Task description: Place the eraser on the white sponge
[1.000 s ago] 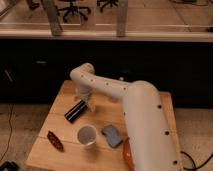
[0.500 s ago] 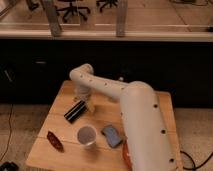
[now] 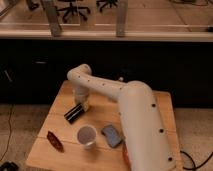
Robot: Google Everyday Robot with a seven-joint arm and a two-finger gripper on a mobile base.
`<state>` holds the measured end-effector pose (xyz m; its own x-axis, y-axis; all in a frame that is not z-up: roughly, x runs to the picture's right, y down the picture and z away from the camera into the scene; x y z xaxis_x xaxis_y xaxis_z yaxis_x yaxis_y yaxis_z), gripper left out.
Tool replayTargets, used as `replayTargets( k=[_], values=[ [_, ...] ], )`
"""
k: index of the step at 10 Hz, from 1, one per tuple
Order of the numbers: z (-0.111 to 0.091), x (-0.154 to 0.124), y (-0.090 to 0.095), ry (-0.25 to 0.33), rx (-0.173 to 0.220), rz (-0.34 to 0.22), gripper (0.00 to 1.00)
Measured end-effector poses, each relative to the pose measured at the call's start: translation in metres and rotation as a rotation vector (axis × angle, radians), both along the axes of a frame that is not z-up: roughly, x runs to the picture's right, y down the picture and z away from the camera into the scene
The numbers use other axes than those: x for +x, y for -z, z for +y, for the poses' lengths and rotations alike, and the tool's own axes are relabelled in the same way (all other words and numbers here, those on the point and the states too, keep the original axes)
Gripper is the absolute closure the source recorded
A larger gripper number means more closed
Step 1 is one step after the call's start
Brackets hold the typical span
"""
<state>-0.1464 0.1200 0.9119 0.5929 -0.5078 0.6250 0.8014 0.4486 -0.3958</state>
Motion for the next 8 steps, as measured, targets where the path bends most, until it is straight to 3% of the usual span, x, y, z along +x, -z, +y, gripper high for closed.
replayTargets(
  k=[3,4,8],
  values=[
    [0.000,0.001,0.005,0.004,0.002,-0.002,0.95],
    [0.000,0.001,0.006,0.001,0.005,-0.004,1.00],
    [0.001,0.003,0.013,-0.002,0.013,-0.008,1.00]
  ],
)
